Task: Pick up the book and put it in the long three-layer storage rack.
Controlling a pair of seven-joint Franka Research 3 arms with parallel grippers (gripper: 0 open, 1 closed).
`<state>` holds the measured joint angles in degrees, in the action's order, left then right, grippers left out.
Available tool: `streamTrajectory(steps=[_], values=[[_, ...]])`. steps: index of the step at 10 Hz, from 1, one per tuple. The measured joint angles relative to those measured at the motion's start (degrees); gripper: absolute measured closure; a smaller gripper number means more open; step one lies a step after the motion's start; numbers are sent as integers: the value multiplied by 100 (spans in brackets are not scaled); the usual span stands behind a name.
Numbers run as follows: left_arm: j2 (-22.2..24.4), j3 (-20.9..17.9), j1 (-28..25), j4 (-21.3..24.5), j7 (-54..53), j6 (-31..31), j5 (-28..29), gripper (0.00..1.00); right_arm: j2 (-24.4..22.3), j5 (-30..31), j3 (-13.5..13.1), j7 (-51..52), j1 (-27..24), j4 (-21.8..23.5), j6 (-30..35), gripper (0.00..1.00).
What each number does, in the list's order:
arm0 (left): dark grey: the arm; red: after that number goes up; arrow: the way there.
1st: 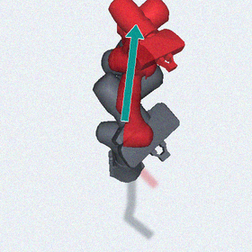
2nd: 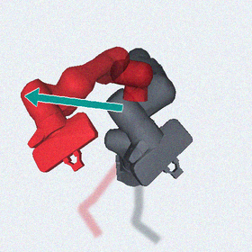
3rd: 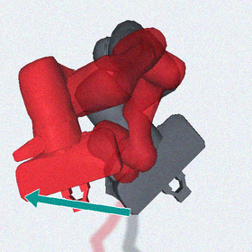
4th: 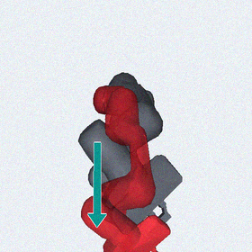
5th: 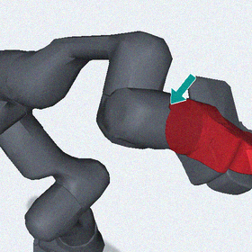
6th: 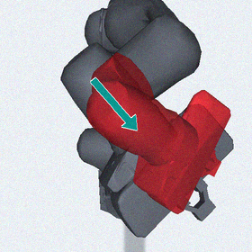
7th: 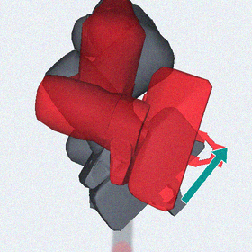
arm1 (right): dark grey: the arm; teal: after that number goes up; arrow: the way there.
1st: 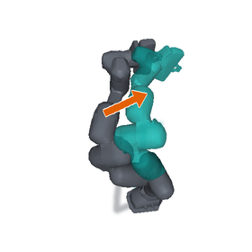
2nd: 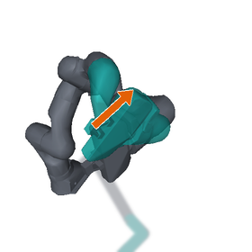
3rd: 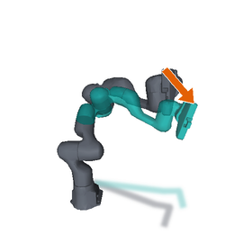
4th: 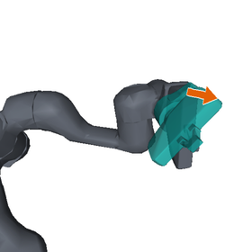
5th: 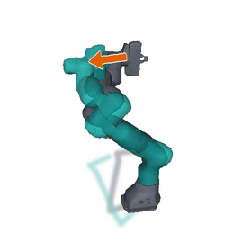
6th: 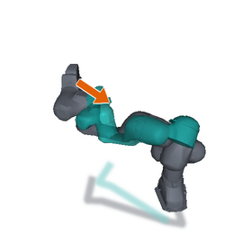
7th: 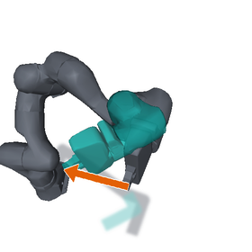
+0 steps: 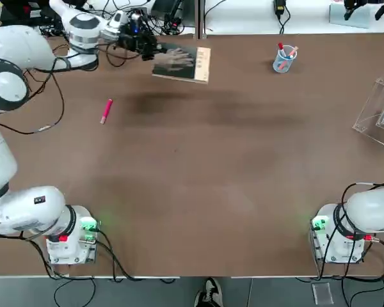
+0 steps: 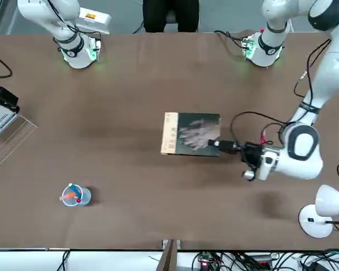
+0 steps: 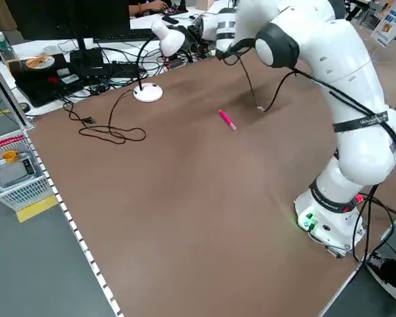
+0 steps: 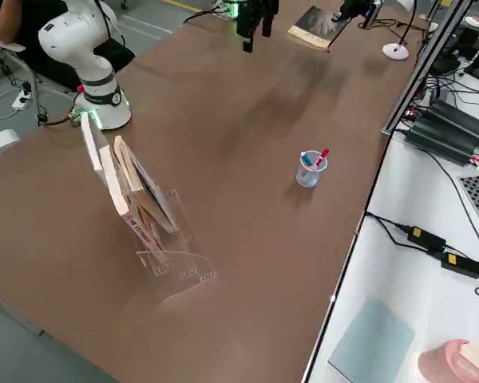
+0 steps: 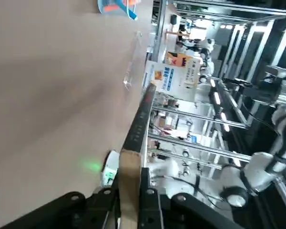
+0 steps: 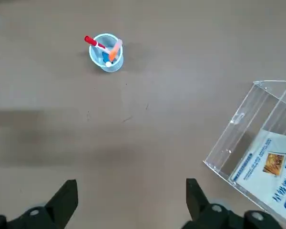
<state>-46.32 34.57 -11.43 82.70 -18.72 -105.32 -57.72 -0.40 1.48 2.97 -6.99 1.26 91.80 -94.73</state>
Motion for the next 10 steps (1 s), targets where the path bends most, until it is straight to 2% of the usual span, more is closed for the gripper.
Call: streamTrajectory(steps=[2, 4, 7, 10], values=[[0, 12, 401, -68, 57, -544, -91, 100, 4, -68, 6, -17, 34, 167, -196, 0], [-1, 14, 806, -171, 121, -1025, -496, 100, 5, -490, -17, -18, 32, 330, -389, 0], [-4, 4, 1284, -409, 209, -1588, -916, 100, 6, -1613, -152, -20, -38, 434, -452, 0], [-12, -11, 1483, -552, 260, -1817, -1355, 100, 6, -2896, -479, 48, -81, 464, -297, 0]])
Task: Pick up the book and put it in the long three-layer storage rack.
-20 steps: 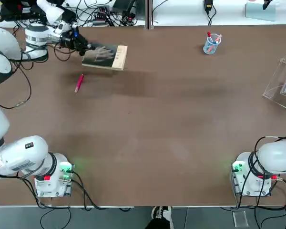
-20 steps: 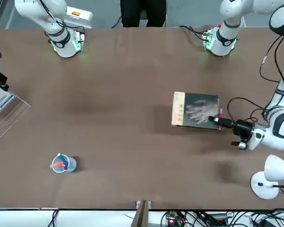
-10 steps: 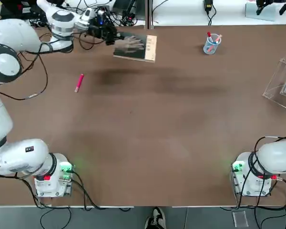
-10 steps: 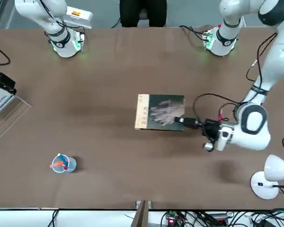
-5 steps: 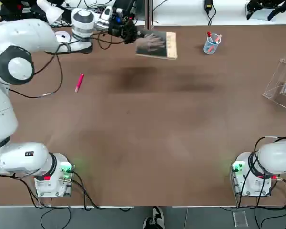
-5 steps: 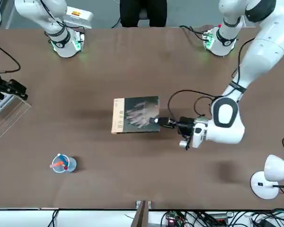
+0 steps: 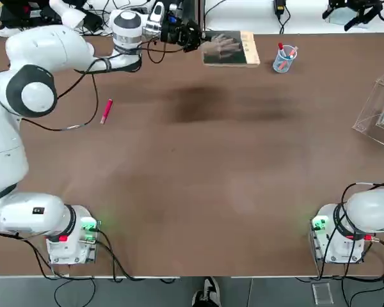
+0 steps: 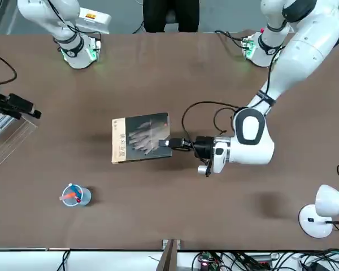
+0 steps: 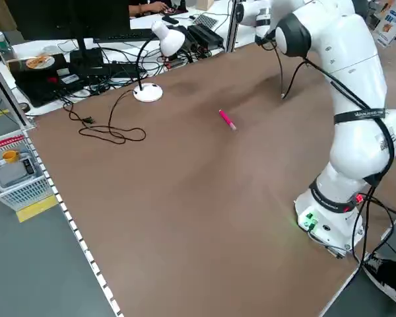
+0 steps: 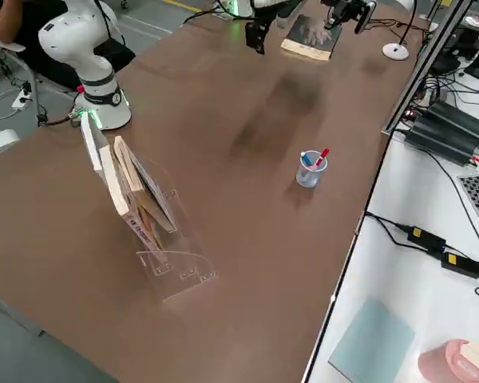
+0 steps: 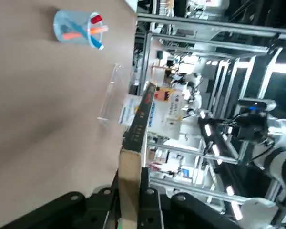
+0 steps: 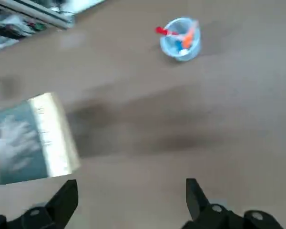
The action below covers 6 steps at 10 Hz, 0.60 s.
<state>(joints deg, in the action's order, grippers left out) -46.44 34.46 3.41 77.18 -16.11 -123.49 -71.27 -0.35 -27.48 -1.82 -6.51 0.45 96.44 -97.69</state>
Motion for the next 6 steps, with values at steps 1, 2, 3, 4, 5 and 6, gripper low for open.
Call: streamTrajectory(steps=[1, 2, 3, 4, 5, 6], values=[[-5, -2, 21, -19, 0, -18, -120, 100, 0, -414, -143, 68, -9, 10, 97, 0], [-12, -3, 34, -28, 0, -27, -198, 100, 6, -810, -291, 189, -21, 24, 181, 0], [-22, -5, 46, -30, 0, -50, -229, 100, 32, -1148, -404, 361, -52, 41, 283, 0], [-35, -8, 72, -30, 0, -90, -231, 100, 94, -1443, -469, 586, -98, 66, 372, 0], [-52, -12, 122, -31, 0, -149, -231, 100, 203, -1679, -504, 870, -138, 92, 417, 0], [-73, -12, 203, -36, 0, -227, -232, 100, 356, -1860, -523, 1181, -157, 105, 431, 0]])
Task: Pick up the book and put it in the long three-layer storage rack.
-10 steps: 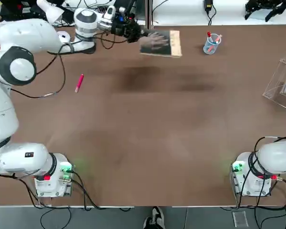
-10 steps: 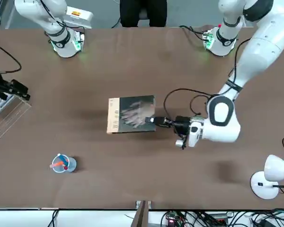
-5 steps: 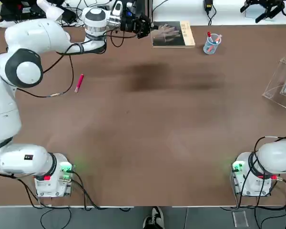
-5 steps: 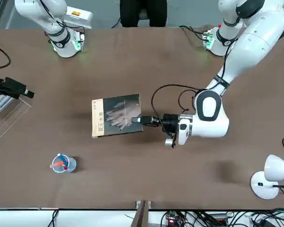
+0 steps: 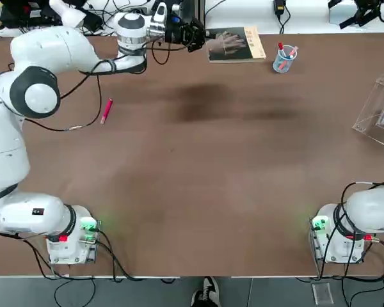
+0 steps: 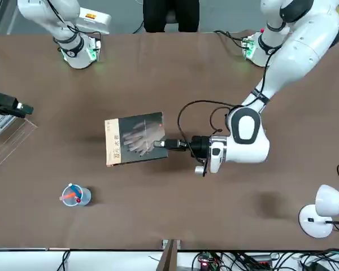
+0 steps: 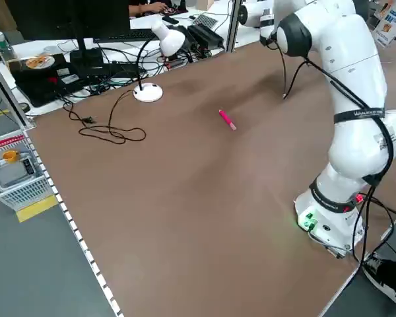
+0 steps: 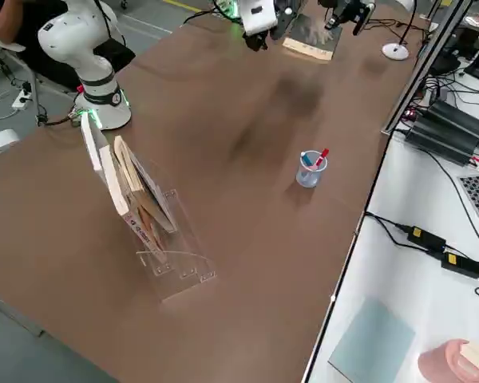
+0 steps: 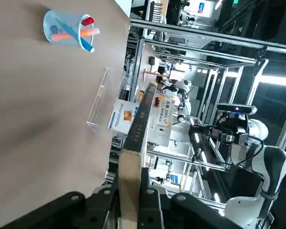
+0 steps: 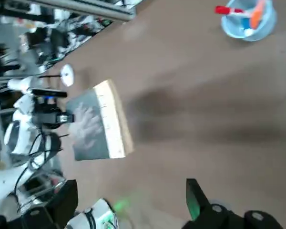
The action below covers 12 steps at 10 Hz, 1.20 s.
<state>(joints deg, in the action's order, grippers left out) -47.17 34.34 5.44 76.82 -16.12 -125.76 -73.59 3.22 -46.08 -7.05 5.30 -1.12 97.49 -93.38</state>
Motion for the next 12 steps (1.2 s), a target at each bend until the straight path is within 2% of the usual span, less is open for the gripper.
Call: streamTrajectory(steps=[5, 8, 10, 12], values=[[-221, -9, 540, -160, -3, -314, -23, 100, 871, -729, -3, 1312, 19, 12, 91, 0], [-345, -11, 597, -231, -7, -315, -33, 100, 1042, -1209, -16, 1534, 27, 2, 330, 0], [-387, -17, 596, -280, -8, -315, -167, 100, 1059, -1614, -137, 1607, 22, -5, 709, 0], [-396, -16, 612, -296, -11, -314, -265, 99, 1112, -2016, -380, 1709, 0, -11, 1181, 0]])
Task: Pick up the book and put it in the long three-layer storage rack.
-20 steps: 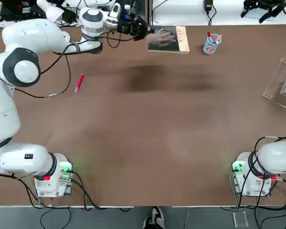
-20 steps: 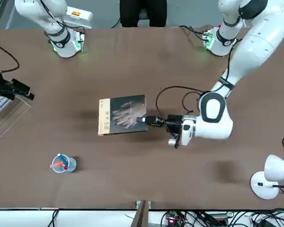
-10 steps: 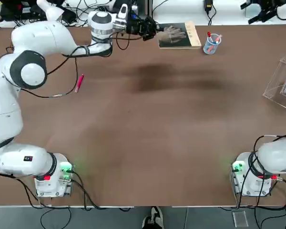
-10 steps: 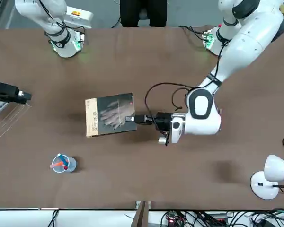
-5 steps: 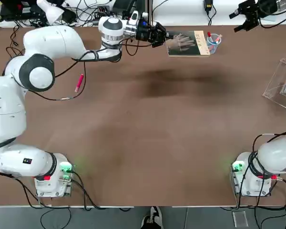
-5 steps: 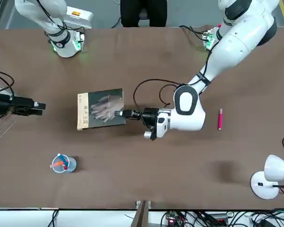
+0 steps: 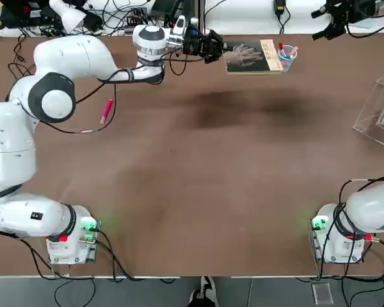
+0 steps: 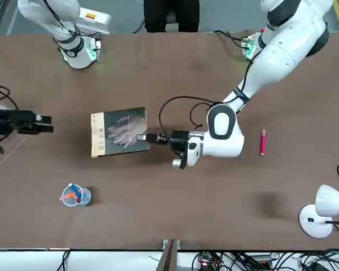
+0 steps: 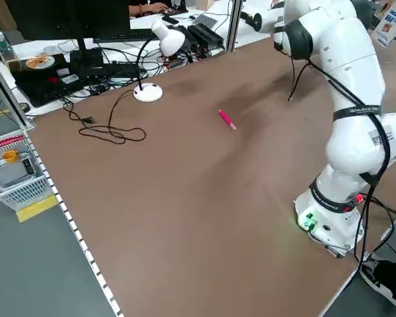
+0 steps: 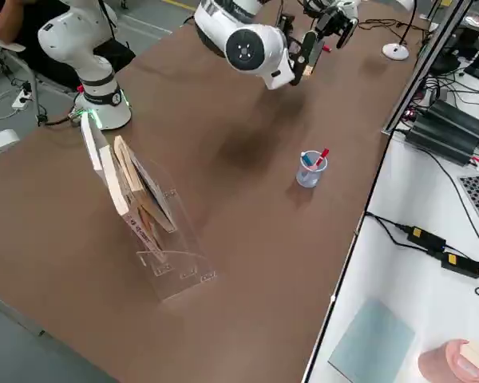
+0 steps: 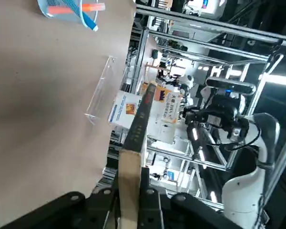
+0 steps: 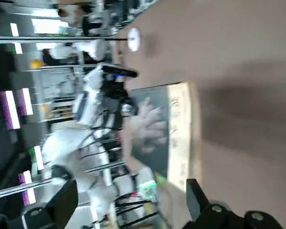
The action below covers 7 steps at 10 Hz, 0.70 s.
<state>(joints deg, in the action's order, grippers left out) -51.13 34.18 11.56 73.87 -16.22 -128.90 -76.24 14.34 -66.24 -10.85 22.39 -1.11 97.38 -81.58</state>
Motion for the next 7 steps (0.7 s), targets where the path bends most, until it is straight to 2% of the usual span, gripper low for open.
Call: streamTrajectory(steps=[3, 7], values=[[0, 1, 33, -29, 0, 0, -23, 99, 247, -309, -207, 433, -159, -20, 322, 0], [0, 2, 38, -43, 0, 0, -25, 99, 732, -839, -282, 617, -228, -17, 350, 0]])
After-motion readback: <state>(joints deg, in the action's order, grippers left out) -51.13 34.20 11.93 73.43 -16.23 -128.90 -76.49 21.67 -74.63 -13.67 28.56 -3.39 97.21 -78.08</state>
